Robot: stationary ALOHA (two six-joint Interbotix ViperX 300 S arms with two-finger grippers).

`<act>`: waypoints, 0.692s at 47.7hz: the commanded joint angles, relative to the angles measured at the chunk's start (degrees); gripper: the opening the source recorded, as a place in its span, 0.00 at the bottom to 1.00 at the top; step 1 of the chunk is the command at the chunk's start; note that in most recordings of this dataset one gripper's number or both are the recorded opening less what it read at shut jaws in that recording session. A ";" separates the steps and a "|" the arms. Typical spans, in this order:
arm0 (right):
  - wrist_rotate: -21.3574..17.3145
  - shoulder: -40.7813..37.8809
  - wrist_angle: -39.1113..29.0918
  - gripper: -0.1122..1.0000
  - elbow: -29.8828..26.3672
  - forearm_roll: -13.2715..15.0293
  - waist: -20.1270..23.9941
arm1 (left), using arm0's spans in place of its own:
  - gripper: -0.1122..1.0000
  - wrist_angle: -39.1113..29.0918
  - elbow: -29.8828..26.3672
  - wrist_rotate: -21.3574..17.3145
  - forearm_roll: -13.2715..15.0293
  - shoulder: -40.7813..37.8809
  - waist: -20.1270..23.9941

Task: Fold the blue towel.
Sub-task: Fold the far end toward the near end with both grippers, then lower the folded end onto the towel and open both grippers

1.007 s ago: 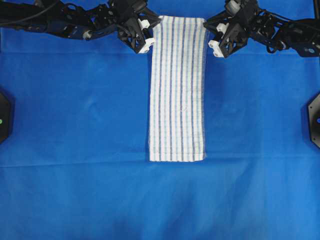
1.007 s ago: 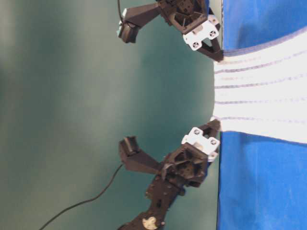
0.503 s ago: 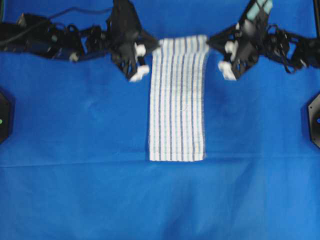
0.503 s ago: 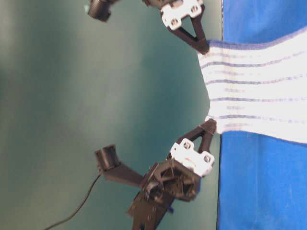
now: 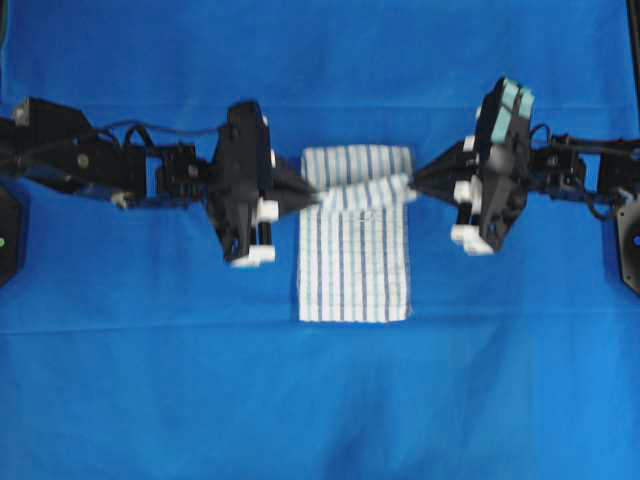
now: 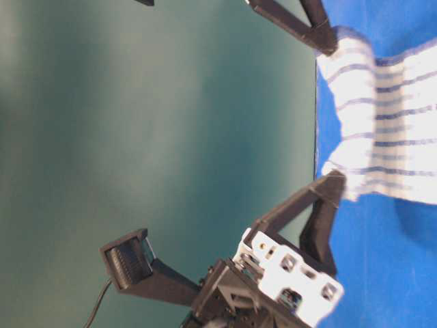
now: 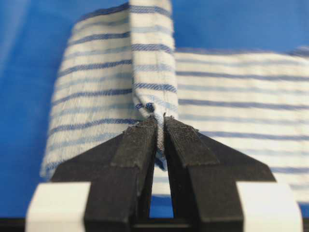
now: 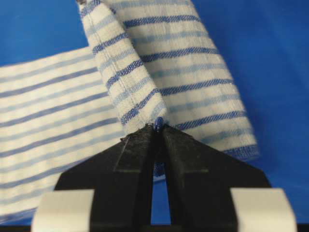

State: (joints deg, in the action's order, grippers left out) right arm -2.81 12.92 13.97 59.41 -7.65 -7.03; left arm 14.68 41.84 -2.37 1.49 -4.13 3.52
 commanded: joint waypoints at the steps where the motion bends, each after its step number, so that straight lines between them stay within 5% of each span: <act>1: -0.09 0.35 0.18 0.17 -0.53 -1.32 2.55 | 0.13 -0.44 -0.44 0.44 0.00 1.05 -2.20; 19: -0.09 -1.67 -1.41 0.17 -1.76 -5.71 11.16 | 0.13 -3.43 0.44 4.75 0.00 1.05 -9.32; 33: -0.09 -3.78 -3.96 0.17 -3.60 -6.86 12.74 | 0.13 -3.43 0.97 4.83 0.09 0.79 -10.37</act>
State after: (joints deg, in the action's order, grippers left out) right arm -2.81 8.96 10.46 56.95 -14.24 5.36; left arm 10.99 43.15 2.46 1.49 -4.13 -6.50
